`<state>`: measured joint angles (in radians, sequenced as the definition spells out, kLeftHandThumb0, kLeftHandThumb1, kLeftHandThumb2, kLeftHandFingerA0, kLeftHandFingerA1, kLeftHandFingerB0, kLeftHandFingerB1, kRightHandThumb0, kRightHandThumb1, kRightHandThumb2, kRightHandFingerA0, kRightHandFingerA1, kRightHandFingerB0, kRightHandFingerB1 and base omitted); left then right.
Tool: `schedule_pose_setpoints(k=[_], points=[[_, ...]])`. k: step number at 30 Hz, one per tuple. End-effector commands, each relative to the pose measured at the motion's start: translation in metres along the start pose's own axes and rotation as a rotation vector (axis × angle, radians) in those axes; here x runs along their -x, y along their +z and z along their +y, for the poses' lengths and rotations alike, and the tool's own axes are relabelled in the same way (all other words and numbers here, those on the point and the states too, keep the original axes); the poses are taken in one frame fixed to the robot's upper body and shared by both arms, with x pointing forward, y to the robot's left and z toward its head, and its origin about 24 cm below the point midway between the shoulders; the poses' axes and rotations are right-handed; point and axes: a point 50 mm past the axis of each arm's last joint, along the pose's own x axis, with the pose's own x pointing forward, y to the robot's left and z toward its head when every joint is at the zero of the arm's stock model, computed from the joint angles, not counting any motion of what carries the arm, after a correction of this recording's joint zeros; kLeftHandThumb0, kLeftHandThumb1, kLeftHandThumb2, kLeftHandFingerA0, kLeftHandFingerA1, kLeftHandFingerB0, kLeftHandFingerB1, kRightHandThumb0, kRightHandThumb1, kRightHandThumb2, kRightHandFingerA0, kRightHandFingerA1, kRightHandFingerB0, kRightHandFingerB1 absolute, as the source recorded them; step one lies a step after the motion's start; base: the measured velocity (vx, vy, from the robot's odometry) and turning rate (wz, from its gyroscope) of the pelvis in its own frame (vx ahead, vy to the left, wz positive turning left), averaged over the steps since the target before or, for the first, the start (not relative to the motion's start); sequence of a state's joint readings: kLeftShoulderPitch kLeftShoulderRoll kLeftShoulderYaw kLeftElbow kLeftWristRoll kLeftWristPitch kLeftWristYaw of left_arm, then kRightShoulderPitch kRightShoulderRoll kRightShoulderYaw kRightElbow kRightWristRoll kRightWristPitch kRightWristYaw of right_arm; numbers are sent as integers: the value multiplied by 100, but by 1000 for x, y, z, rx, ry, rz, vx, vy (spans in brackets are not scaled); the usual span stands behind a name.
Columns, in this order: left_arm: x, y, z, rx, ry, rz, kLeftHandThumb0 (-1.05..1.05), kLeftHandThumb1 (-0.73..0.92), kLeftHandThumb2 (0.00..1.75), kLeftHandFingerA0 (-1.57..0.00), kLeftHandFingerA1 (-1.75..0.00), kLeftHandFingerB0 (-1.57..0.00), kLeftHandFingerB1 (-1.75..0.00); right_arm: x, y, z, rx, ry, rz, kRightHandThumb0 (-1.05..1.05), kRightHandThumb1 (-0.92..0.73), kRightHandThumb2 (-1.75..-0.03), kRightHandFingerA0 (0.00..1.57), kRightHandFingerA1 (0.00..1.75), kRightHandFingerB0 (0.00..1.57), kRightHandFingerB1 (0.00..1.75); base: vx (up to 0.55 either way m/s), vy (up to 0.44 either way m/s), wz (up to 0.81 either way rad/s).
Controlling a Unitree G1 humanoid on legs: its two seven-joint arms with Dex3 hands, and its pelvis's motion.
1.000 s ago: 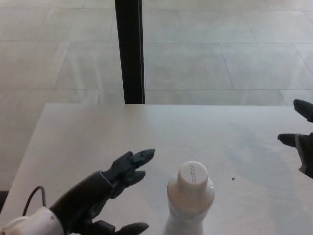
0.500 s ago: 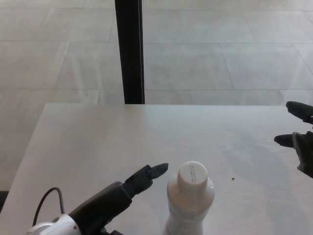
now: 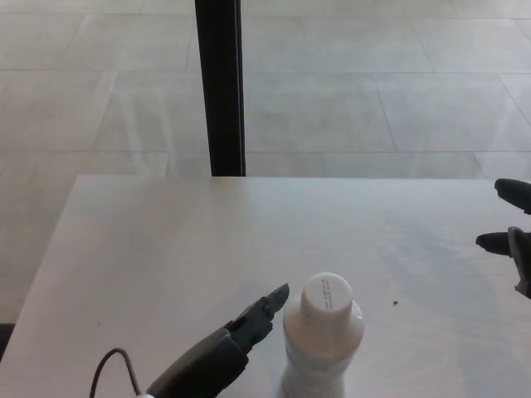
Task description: The robot uses its left hand to to lift the bottle kept on the middle of the desk and tilts it towards its right hand. It then uses its right hand to rotate its cap to open it and places the bottle and cap back on the desk
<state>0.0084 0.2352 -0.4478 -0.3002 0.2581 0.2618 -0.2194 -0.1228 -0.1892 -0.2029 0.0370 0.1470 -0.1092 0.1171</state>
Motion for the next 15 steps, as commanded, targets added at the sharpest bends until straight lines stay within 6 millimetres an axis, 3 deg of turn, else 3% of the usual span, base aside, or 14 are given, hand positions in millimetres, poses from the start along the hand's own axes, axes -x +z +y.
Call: schedule_pose_setpoints(k=[1,5,9,11,15], points=[[-2,-4,-8,34,132,52,-97,54,92,0,-21,0,0,3,-2,-1,-10,-19,16,-66,-77,-63,71,77,55,40,0,0,0],[-9,4,-18,151,237,29,-92,52,89,0,-26,0,0,4,-3,0,-12,-18,17,-66,-76,-63,72,78,56,41,0,0,0],[-18,9,-28,264,308,3,-101,55,92,0,-25,0,0,6,-4,0,-16,-26,19,-66,-76,-63,72,78,57,41,0,0,0],[-22,14,-32,322,317,2,-99,52,92,0,-25,0,-8,6,-4,-1,-21,-28,19,-66,-76,-63,73,78,58,40,0,0,0],[-26,21,-42,372,288,7,-105,56,93,0,-21,0,-4,7,-3,-1,-28,-22,14,-65,-76,-63,72,78,57,40,0,0,0]])
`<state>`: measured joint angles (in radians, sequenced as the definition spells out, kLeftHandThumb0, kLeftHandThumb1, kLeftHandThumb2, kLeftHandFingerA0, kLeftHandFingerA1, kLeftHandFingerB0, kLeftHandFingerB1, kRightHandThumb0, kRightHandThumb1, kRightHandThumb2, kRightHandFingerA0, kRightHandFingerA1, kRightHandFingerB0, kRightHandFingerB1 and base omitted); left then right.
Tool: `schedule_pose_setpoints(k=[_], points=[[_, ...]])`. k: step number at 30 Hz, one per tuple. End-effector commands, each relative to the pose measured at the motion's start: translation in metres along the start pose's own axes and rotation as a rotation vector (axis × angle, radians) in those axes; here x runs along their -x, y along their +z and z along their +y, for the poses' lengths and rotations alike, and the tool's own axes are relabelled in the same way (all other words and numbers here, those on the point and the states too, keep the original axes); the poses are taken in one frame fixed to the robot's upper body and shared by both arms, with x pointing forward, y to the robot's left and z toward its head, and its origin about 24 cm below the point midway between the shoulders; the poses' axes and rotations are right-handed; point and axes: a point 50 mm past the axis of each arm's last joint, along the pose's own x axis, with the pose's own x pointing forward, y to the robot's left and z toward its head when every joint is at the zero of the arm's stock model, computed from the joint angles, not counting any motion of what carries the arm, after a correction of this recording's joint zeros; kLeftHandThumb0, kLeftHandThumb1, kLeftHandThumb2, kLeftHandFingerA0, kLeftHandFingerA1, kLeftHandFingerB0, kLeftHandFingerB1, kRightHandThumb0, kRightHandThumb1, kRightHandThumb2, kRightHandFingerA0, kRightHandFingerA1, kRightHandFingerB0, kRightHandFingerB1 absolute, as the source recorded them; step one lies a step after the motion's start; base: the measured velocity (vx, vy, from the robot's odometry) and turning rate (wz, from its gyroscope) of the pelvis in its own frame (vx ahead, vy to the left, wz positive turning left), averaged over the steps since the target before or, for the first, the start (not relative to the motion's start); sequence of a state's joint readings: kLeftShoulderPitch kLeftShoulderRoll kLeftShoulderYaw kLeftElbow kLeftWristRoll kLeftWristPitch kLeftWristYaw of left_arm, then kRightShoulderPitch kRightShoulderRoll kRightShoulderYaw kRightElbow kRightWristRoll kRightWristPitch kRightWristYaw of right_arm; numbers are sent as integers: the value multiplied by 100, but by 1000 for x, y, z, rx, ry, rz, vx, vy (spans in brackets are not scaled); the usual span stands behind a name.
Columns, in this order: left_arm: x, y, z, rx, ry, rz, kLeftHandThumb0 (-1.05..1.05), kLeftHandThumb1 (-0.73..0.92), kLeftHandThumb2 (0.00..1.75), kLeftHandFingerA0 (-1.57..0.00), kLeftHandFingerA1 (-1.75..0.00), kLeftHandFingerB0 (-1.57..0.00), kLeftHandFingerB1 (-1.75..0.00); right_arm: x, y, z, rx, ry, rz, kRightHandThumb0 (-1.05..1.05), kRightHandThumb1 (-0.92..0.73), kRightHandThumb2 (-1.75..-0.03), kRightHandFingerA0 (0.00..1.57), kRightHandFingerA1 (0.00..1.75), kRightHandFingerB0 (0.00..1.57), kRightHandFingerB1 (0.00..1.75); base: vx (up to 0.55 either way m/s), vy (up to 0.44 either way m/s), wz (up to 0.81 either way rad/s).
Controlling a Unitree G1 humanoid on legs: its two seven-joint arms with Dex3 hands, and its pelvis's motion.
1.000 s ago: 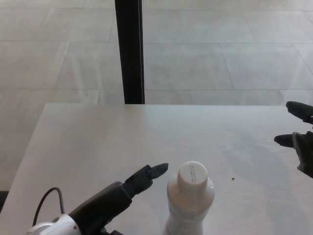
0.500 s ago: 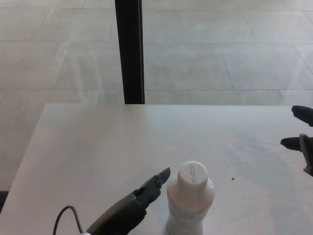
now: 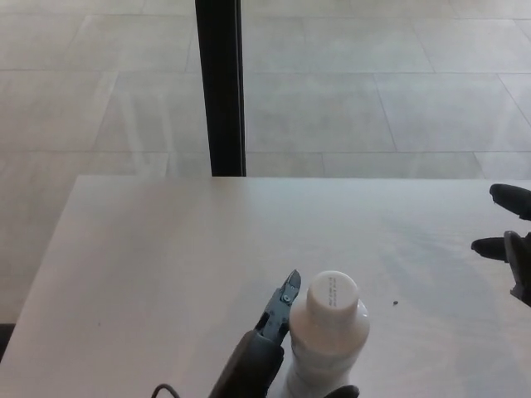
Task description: The robot uses its left hand to to lift the bottle kept on the middle of the desk and tilts it towards its right hand. It then uses its right hand to rotate its cap to open it and places the bottle and cap back on the desk
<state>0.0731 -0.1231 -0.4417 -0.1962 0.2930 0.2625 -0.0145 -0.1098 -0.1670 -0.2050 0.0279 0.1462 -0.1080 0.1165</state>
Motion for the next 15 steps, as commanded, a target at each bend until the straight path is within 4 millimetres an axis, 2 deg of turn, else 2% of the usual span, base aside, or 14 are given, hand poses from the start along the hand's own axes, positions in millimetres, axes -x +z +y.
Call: schedule_pose_setpoints(k=[1,7,9,11,12,13,14,15], points=[[-1,2,-10,73,69,5,-105,56,92,0,-18,0,-2,3,1,-4,-9,-14,5,-66,-76,-63,72,78,57,40,0,0,0],[-4,-1,-22,62,66,54,-98,52,86,0,-19,0,0,3,1,-2,-8,-4,3,-67,-76,-63,71,78,56,40,0,0,0],[-9,-2,-28,45,92,77,-91,50,84,0,-26,0,-2,3,2,-1,-7,-1,0,-67,-75,-63,71,77,57,40,0,0,0],[-12,-1,-31,29,117,82,-79,43,80,0,-39,0,-13,3,2,-2,1,-4,-5,-66,-76,-63,72,76,57,40,0,0,0],[-13,-1,-33,22,128,86,-79,43,80,0,-39,0,-13,3,3,-2,6,-7,-8,-66,-76,-63,72,76,57,40,0,0,0],[-15,0,-33,3,151,102,-63,41,64,-2,-45,0,-6,2,3,0,8,-3,-10,-67,-75,-63,72,76,58,40,0,0,0],[-18,1,-35,-12,176,102,-70,38,74,-7,-56,0,-17,1,3,-1,4,-5,-10,-66,-75,-63,72,76,59,40,0,0,0],[-20,3,-38,-11,190,106,-60,45,54,-20,-64,0,-17,1,4,-1,0,-7,-10,-66,-75,-63,71,76,59,40,0,0,0]])
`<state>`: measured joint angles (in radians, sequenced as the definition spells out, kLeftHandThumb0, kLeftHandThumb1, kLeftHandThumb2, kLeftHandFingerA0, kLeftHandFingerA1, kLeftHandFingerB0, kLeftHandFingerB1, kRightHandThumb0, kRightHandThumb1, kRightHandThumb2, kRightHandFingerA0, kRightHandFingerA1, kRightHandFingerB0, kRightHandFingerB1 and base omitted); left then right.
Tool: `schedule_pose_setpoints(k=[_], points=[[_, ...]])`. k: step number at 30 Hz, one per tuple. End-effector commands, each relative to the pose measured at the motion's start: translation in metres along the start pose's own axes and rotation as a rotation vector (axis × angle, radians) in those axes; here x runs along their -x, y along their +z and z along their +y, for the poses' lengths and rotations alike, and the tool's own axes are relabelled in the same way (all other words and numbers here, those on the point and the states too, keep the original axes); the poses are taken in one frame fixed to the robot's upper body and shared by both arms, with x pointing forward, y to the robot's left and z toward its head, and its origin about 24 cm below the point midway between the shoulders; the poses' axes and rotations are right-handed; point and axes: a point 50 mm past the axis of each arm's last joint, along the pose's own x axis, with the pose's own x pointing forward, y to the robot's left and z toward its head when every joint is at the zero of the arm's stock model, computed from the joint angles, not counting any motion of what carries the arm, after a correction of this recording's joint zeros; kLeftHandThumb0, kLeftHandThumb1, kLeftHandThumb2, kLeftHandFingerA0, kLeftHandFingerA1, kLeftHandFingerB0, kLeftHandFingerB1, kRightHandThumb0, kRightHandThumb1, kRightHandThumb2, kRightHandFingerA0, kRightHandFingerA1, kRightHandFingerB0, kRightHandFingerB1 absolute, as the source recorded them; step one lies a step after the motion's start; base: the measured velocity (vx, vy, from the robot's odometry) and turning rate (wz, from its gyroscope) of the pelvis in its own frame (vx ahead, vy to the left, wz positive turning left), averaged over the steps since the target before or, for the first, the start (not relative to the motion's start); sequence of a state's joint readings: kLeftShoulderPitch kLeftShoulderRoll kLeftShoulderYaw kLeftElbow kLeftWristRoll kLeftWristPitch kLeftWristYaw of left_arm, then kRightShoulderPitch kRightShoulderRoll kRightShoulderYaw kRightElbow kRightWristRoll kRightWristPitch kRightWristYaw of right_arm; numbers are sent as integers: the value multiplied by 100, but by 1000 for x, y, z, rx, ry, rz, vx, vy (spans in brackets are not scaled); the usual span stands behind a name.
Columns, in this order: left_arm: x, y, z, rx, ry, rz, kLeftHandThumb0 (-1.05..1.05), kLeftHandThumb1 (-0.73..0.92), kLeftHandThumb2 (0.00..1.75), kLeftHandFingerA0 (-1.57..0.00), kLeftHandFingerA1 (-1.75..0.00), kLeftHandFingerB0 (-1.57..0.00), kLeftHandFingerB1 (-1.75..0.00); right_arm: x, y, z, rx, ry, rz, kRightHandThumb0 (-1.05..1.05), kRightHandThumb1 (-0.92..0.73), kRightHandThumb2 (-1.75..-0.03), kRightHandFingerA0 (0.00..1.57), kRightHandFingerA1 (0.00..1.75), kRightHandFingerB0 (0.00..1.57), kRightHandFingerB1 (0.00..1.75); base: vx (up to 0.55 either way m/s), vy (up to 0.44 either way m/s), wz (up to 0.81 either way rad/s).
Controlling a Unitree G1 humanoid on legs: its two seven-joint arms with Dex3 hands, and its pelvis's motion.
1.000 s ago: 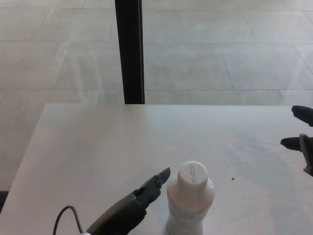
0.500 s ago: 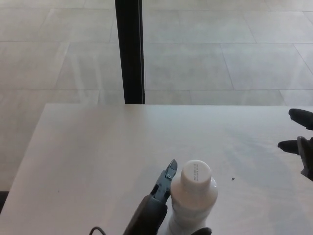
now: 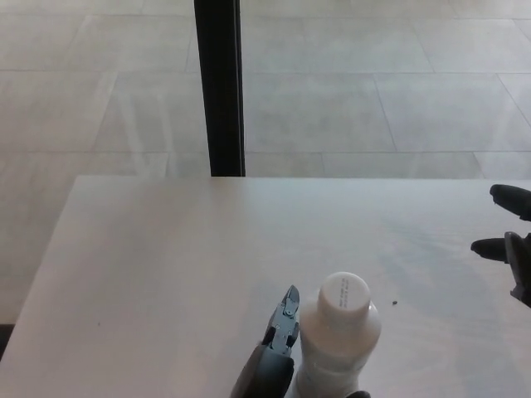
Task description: The robot uses its left hand to to lift the bottle kept on the middle of the desk and tilts it towards its right hand. It then uses its right hand to rotate its cap to open it and places the bottle and cap back on the desk
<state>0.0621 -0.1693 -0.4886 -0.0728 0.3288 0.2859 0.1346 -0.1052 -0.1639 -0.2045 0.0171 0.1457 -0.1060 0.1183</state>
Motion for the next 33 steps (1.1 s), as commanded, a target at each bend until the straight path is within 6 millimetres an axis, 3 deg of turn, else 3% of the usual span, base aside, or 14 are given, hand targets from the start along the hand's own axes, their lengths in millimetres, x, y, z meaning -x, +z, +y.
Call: schedule_pose_setpoints(k=[1,7,14,15,19,23,25,27,28,29,30,31,32,33], points=[[-13,24,-27,-6,121,18,-49,42,59,-41,-71,0,-18,1,4,-3,6,-11,-12,-65,-76,-63,71,76,57,40,0,0,0],[-23,26,-45,-27,106,13,-43,35,67,-76,-89,0,-28,0,6,-5,21,-22,-23,-63,-77,-63,73,76,56,41,0,0,0],[-35,58,-59,22,111,-49,-54,47,82,-62,-81,0,-38,0,11,-11,-4,-41,-44,-60,-76,-63,73,74,56,41,0,0,0],[-35,62,-60,44,112,-69,-50,60,61,-56,-79,-4,-29,0,12,-11,-10,-43,-40,-60,-75,-63,73,73,57,41,0,0,0],[-36,73,-65,145,130,-106,-48,72,63,-42,-69,-7,-32,-1,14,-12,-22,-46,-48,-58,-75,-63,73,75,57,41,0,0,0],[-31,83,-73,397,217,-170,-33,92,74,-40,-98,-24,-61,0,15,-14,-14,-51,-54,-59,-75,-63,73,76,57,41,0,0,0],[-29,86,-72,465,257,-204,-25,92,95,-56,-137,-37,-76,3,14,-12,-11,-75,-59,-59,-75,-63,75,76,59,41,0,0,0],[-29,87,-72,489,257,-213,-25,92,95,-56,-137,-37,-76,3,14,-13,-1,-87,-64,-59,-75,-63,75,76,59,41,0,0,0],[-28,94,-75,608,248,-195,-10,82,129,-103,-116,-22,-62,4,14,-19,-25,-104,-62,-58,-75,-63,71,77,55,42,0,0,0],[-28,94,-75,622,247,-194,-10,82,129,-103,-116,-22,-62,5,14,-19,-28,-105,-62,-58,-75,-63,71,77,55,42,0,0,0],[-28,99,-77,634,272,-186,-10,92,101,-76,-175,-20,-51,5,14,-22,-25,-117,-66,-54,-77,-63,70,79,54,42,0,0,0],[-28,103,-78,633,287,-186,-3,92,105,-83,-175,-18,-48,6,14,-24,-25,-129,-68,-53,-77,-63,70,79,54,42,0,0,0],[-29,105,-79,628,293,-196,1,84,132,-107,-119,-11,-55,6,14,-26,-24,-142,-69,-53,-77,-63,70,79,55,42,0,0,0],[-29,105,-78,623,287,-205,7,92,112,-84,-175,-41,-86,7,13,-25,-19,-148,-66,-54,-77,-63,69,79,55,42,0,0,0]])
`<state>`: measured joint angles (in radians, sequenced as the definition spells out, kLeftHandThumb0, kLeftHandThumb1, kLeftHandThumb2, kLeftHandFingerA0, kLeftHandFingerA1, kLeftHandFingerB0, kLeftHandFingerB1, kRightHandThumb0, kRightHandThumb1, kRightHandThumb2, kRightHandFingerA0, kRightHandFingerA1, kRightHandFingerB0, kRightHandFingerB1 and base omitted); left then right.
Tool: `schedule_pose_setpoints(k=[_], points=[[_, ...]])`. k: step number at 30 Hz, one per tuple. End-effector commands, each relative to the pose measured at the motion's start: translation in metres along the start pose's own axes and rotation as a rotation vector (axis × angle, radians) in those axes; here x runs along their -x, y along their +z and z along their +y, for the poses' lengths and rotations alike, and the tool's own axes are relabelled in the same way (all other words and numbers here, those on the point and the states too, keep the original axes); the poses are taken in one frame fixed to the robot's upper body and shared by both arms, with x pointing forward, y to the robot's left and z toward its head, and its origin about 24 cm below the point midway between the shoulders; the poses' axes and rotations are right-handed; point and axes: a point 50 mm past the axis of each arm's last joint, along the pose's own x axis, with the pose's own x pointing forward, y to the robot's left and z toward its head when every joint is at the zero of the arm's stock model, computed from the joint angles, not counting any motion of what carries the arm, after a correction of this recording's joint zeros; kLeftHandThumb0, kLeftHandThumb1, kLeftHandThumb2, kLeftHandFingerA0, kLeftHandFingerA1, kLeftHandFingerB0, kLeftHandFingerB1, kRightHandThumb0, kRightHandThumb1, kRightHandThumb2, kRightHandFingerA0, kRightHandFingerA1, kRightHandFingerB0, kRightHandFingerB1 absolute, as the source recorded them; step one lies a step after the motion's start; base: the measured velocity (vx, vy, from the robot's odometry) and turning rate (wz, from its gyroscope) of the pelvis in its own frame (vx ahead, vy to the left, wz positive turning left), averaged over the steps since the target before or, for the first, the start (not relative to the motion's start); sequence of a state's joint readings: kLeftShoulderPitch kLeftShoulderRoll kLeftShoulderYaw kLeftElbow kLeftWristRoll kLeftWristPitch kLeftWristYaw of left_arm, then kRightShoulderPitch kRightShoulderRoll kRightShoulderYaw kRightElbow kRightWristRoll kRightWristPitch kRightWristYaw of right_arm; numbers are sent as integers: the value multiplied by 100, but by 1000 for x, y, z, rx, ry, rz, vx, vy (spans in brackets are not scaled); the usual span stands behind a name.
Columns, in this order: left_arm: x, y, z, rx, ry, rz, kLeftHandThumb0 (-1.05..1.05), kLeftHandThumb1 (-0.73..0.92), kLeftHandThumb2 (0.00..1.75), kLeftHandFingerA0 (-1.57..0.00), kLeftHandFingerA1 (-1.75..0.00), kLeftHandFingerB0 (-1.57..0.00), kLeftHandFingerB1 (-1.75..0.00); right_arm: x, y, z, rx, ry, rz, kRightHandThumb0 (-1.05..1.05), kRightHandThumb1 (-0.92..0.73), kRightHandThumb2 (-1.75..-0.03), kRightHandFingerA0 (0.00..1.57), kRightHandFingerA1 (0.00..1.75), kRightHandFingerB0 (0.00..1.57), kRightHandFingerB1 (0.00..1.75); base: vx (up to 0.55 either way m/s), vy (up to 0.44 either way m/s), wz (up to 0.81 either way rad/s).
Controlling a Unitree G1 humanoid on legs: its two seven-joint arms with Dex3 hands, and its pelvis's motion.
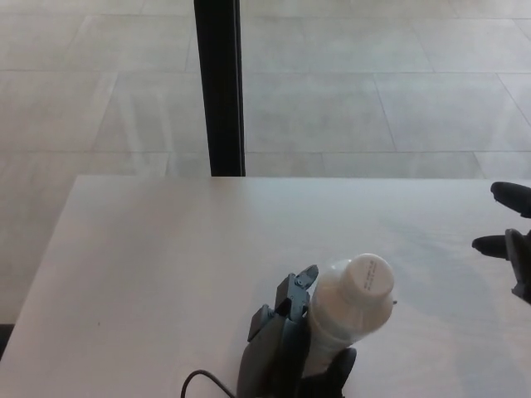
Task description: The robot uses its left hand to to lift the bottle kept on the middle of the desk and tilts it towards its right hand. It then uses its right hand to rotate its cap to open it and places the bottle and cap back on the desk
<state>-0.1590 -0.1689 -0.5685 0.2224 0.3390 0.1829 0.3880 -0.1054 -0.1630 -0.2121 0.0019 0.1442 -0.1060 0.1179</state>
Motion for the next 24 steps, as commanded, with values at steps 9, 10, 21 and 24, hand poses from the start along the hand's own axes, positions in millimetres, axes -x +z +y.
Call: schedule_pose_setpoints(k=[9,10,21,24], points=[[3,106,-55,761,186,-71,12,92,137,-107,-175,-71,-175,15,3,-26,-43,-180,-21,-51,-75,-62,74,81,58,43,0,0,0],[3,104,-56,759,184,-33,5,92,131,-97,-175,-57,-175,16,2,-27,-43,-193,-15,-50,-75,-63,75,81,58,44,0,0,0],[0,90,-43,769,121,-7,3,92,143,-108,-175,-70,-175,27,-8,-16,-64,-166,47,-54,-70,-61,79,83,58,45,0,0,0],[-9,88,-23,767,168,-19,7,92,141,-103,-175,-71,-175,31,-12,-9,16,-104,69,-52,-71,-61,81,83,57,45,0,0,0]])
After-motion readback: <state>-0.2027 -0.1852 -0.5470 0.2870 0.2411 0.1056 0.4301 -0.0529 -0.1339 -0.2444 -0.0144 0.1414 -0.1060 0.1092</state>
